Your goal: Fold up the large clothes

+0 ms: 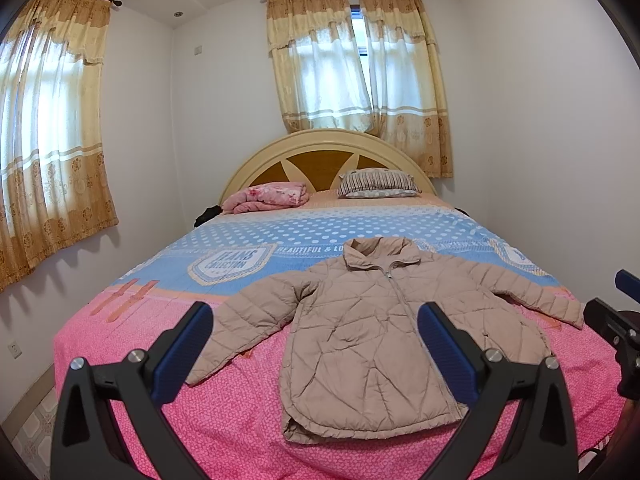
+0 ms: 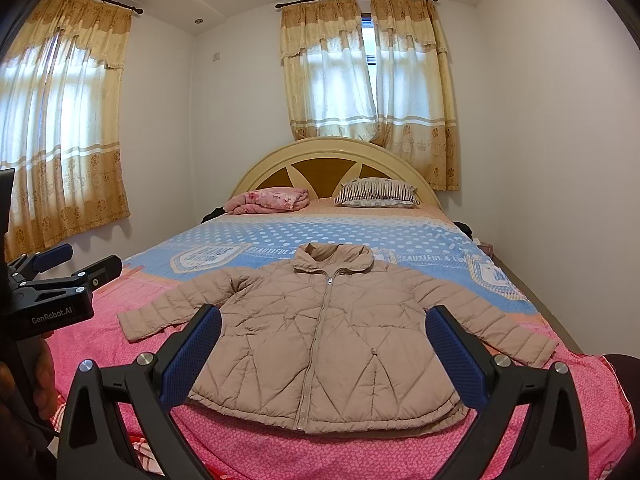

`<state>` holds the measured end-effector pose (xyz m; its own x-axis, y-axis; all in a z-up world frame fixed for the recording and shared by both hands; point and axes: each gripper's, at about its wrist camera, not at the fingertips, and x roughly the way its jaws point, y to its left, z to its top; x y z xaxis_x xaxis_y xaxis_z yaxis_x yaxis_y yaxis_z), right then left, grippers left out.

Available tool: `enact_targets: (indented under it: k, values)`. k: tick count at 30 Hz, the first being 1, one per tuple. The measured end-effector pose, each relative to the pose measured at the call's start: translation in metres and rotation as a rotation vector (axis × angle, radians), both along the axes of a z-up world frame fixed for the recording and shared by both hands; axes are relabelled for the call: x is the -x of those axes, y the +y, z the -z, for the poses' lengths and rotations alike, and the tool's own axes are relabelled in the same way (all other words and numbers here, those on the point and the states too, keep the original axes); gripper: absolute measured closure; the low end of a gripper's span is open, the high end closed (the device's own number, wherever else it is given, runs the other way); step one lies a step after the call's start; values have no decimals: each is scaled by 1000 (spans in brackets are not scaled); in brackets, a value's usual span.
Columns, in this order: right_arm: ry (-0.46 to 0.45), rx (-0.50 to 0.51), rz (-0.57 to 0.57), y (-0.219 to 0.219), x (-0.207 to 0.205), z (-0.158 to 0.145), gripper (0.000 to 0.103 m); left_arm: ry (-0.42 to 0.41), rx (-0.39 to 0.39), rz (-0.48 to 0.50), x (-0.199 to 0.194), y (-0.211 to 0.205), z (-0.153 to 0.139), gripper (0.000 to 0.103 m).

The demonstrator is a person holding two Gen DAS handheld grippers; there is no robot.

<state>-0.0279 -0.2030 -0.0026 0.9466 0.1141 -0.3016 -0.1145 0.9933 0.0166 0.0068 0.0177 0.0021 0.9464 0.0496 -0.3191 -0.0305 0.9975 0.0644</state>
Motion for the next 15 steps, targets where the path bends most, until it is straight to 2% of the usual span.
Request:
enact_targets:
  k: [15]
  values:
    - [1,-2,0,0,0,0,1,-2,-4,2,-1,-1,-1,0]
